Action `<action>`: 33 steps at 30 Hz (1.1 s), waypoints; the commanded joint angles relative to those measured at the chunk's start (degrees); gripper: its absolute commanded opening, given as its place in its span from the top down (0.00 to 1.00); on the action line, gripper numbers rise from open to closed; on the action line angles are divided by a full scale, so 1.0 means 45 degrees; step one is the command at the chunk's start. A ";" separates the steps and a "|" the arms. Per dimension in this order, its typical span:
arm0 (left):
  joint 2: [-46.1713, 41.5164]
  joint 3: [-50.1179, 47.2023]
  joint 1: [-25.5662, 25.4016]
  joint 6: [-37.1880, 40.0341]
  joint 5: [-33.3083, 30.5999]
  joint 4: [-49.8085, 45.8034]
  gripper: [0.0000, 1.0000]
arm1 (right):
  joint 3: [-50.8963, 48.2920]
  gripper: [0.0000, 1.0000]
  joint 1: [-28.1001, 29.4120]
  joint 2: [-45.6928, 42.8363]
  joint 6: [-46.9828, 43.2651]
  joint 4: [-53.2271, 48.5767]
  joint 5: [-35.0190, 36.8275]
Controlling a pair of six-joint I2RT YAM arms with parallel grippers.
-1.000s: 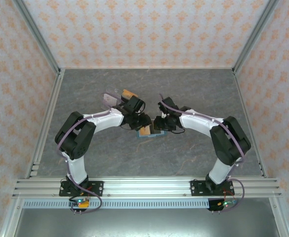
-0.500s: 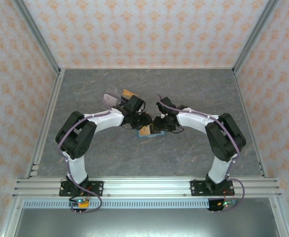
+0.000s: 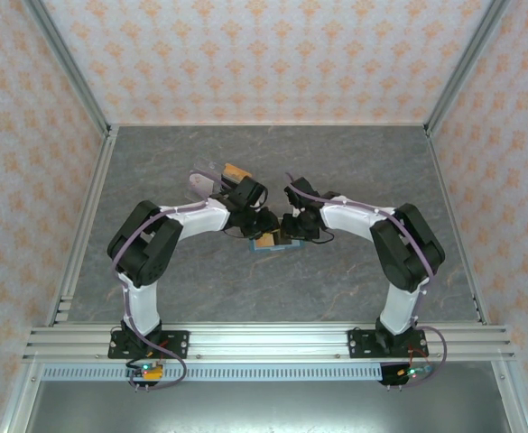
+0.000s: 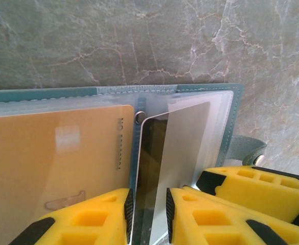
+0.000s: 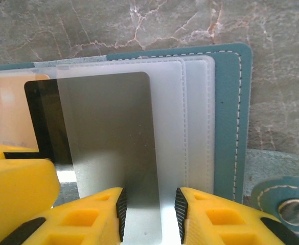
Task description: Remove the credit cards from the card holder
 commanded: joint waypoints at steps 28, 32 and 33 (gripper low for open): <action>-0.0648 0.0459 -0.0040 0.1640 -0.1198 -0.2128 1.00 | 0.0251 0.67 -0.0246 0.0292 0.0080 -0.0476 0.0277; -0.0805 0.0220 0.0067 0.1621 -0.1167 -0.2062 1.00 | 0.0092 0.68 -0.0314 -0.0350 0.0132 -0.0206 0.0193; -0.0804 0.0218 0.0074 0.1621 -0.1143 -0.2053 1.00 | 0.0119 0.68 -0.0309 -0.0538 0.0096 -0.0162 0.0129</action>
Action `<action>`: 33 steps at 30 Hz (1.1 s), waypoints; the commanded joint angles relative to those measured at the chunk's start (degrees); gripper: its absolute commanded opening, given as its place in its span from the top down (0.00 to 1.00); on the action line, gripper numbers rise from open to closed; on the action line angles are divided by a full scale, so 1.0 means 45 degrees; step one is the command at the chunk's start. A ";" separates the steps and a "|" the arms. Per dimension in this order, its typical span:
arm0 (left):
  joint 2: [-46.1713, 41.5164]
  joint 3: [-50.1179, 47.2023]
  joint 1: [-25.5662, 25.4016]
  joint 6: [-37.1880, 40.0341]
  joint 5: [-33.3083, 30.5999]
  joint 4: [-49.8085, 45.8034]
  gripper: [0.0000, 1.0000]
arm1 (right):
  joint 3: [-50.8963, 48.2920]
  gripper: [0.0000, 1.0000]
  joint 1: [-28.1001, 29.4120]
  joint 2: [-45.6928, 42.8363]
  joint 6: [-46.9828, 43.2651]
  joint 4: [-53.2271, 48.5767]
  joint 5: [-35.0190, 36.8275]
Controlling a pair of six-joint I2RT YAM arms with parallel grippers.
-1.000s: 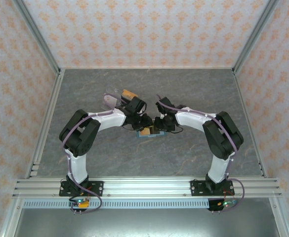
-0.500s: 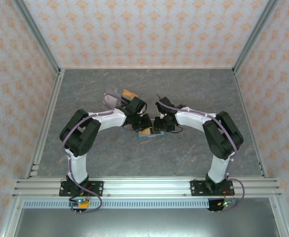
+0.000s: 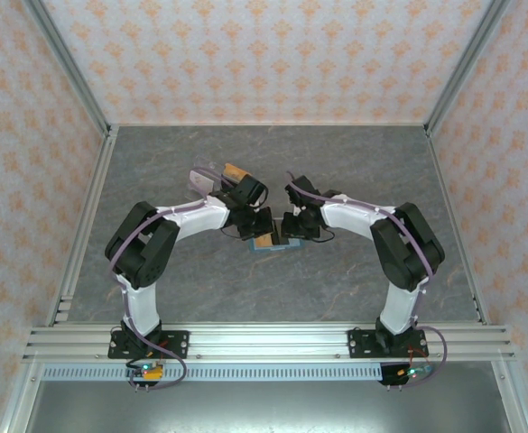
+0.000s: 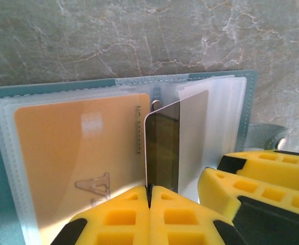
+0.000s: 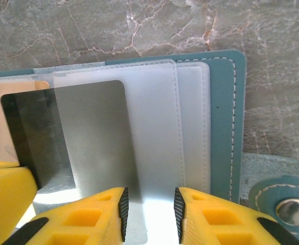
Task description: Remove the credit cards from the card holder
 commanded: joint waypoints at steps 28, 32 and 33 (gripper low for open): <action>-0.0355 -0.0497 0.0127 -0.0291 0.0589 0.0949 0.83 | 0.0693 0.77 -0.0134 0.0864 -0.0070 -0.0218 -0.1282; -0.0258 -0.0498 0.0133 -0.0373 0.0766 0.1190 0.82 | 0.0661 0.77 -0.0123 0.0907 -0.0053 -0.0189 -0.1348; -0.0227 -0.0496 0.0119 -0.0413 0.0815 0.1245 0.82 | 0.0654 0.77 -0.0134 0.0907 -0.0045 -0.0179 -0.1358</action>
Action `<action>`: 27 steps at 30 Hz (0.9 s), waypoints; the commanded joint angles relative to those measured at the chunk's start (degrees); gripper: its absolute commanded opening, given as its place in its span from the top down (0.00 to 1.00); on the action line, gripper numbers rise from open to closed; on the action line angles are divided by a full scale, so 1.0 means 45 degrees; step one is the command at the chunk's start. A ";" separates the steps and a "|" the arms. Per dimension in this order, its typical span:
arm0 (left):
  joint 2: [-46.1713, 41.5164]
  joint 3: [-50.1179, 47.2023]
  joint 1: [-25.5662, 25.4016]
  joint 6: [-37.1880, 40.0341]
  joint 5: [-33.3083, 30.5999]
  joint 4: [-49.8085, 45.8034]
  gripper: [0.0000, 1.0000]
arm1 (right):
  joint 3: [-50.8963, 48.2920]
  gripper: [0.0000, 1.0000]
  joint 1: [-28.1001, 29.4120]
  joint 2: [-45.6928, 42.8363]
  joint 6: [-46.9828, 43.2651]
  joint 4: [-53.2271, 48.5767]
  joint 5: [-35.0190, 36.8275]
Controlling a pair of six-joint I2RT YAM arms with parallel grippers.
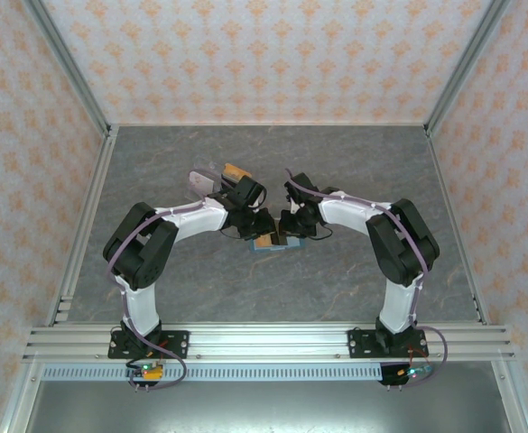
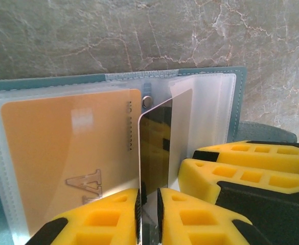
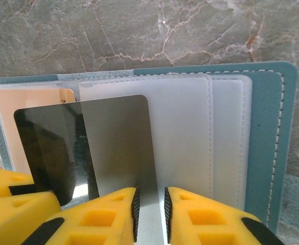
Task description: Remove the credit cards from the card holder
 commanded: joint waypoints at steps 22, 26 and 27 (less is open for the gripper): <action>-0.2650 -0.1173 0.1249 0.1042 -0.0827 -0.0924 0.95 | -0.0267 0.65 -0.0042 -0.1455 0.0144 0.0116 0.1180; -0.3961 -0.1448 0.1806 0.1286 -0.0779 -0.0967 0.95 | -0.0271 0.54 -0.0051 -0.2194 0.0332 0.0824 0.0400; -0.4309 -0.1490 0.1949 0.1306 -0.0741 -0.0972 0.95 | -0.0266 0.50 -0.0081 -0.2381 0.0440 0.1095 0.0058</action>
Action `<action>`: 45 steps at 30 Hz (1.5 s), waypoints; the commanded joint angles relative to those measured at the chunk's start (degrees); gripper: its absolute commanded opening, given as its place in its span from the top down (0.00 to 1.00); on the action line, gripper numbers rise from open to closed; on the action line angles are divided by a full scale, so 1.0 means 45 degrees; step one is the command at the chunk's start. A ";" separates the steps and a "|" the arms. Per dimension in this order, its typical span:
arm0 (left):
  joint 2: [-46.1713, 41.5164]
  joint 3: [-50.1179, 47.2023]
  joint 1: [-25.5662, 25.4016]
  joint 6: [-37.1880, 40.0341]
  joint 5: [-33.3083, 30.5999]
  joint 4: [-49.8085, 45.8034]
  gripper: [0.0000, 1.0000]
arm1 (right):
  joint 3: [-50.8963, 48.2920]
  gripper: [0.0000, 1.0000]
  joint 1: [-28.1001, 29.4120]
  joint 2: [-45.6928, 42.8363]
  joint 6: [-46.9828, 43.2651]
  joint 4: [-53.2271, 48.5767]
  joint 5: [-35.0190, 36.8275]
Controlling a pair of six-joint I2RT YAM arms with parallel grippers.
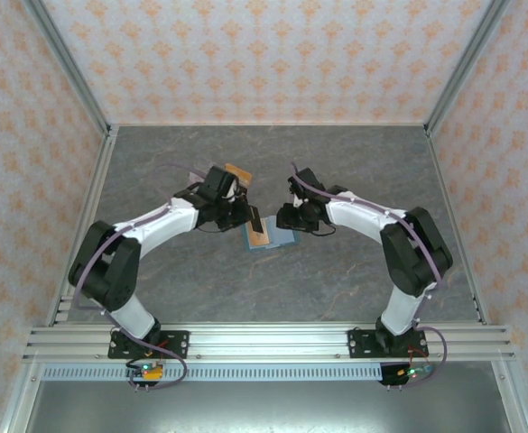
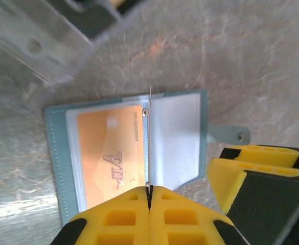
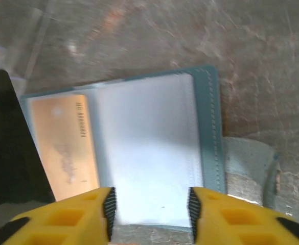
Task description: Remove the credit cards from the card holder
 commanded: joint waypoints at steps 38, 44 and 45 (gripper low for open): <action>-0.2766 -0.2383 0.2527 -0.3713 0.2911 0.5765 0.97 | 0.0020 0.79 -0.0777 0.0587 0.7883 1.0494 -0.7920; -0.2852 -0.2397 0.2696 -0.3393 0.2561 0.4543 0.79 | 0.0155 0.91 -0.0777 0.0401 0.6451 0.9025 -0.7411; -0.2847 -0.2369 0.2740 -0.3272 0.2385 0.4181 0.73 | 0.0220 0.92 -0.0780 0.0341 0.6009 0.8553 -0.7190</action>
